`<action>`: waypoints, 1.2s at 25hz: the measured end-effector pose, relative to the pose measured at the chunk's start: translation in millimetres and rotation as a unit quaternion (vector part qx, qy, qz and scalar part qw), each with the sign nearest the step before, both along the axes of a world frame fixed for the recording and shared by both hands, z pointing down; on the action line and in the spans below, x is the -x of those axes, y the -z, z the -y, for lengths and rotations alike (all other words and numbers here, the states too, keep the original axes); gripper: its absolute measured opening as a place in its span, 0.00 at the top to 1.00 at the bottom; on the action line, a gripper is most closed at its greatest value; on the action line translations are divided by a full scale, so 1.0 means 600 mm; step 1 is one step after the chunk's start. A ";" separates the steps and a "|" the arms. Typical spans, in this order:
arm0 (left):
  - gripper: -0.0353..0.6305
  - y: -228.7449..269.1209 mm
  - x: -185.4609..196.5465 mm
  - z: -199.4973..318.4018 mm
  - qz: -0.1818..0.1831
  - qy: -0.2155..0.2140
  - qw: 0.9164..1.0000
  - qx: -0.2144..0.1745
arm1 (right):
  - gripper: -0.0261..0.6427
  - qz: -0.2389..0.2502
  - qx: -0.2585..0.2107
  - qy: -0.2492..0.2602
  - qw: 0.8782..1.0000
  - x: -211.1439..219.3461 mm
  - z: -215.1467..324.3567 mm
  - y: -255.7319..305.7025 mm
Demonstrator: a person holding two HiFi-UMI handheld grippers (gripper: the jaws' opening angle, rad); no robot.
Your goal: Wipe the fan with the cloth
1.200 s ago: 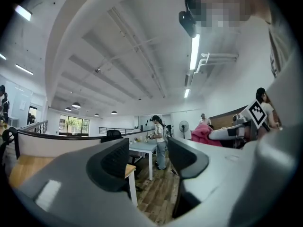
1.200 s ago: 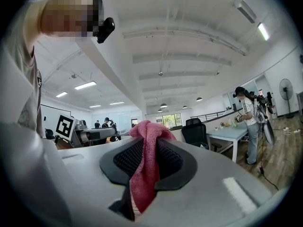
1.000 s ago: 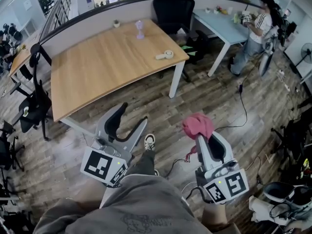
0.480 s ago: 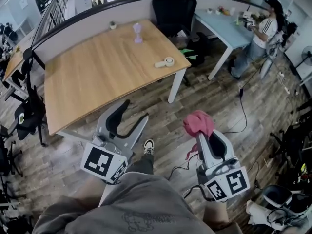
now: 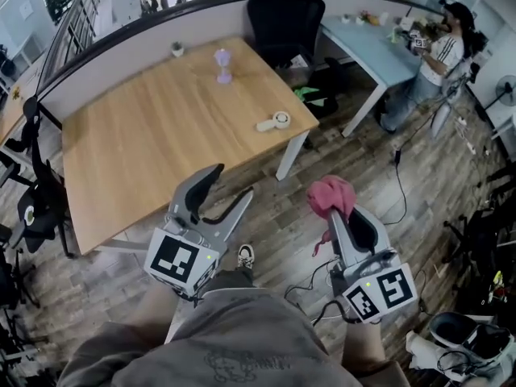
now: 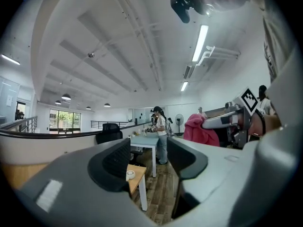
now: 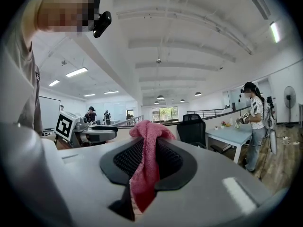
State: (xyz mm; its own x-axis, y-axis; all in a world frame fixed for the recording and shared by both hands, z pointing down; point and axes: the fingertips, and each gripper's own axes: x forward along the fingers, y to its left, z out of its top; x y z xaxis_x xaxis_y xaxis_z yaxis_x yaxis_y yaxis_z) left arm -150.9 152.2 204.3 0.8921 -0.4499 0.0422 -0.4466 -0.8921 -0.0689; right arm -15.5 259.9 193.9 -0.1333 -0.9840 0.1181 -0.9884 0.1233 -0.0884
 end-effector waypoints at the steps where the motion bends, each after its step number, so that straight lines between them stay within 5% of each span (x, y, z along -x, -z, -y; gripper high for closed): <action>1: 0.59 -0.009 -0.003 0.017 0.003 -0.001 1.000 0.004 | 0.83 -0.002 0.005 0.001 1.000 -0.003 0.019 -0.004; 13: 0.58 -0.070 -0.011 0.165 0.029 -0.001 0.999 0.032 | 0.83 -0.003 0.045 0.024 0.999 -0.005 0.189 -0.044; 20: 0.58 -0.074 -0.056 0.219 0.043 -0.004 0.998 0.051 | 0.83 0.017 0.052 0.000 0.999 -0.067 0.239 -0.051; 30: 0.58 -0.096 -0.138 0.298 0.068 -0.004 0.997 0.027 | 0.83 0.026 0.051 0.009 0.998 -0.156 0.328 -0.080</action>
